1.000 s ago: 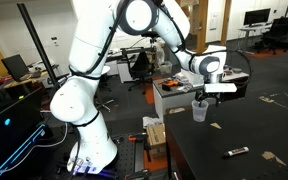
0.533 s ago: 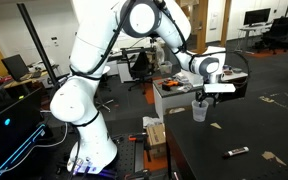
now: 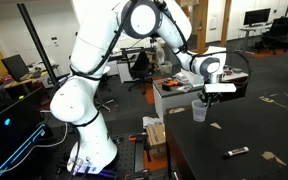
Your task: Move the cup to the right
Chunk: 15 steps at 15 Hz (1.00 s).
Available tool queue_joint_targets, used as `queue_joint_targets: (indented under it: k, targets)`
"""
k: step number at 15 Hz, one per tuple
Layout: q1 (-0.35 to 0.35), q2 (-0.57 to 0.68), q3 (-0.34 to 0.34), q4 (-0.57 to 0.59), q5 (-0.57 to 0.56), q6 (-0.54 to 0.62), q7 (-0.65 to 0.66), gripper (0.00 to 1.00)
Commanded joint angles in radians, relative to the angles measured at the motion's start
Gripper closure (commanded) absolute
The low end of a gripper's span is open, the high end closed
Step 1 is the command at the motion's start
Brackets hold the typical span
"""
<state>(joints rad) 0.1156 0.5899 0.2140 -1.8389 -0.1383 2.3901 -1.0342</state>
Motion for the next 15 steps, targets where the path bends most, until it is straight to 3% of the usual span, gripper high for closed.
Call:
queue_joint_targets:
  k: [1,7,15]
  targets:
    - [0.001,0.004,0.003,0.020,-0.003,-0.011,0.017,1.00]
    - [0.008,-0.042,0.004,0.001,0.013,-0.028,0.064,0.99]
    - [0.011,-0.214,0.013,-0.074,0.034,-0.052,0.263,0.99]
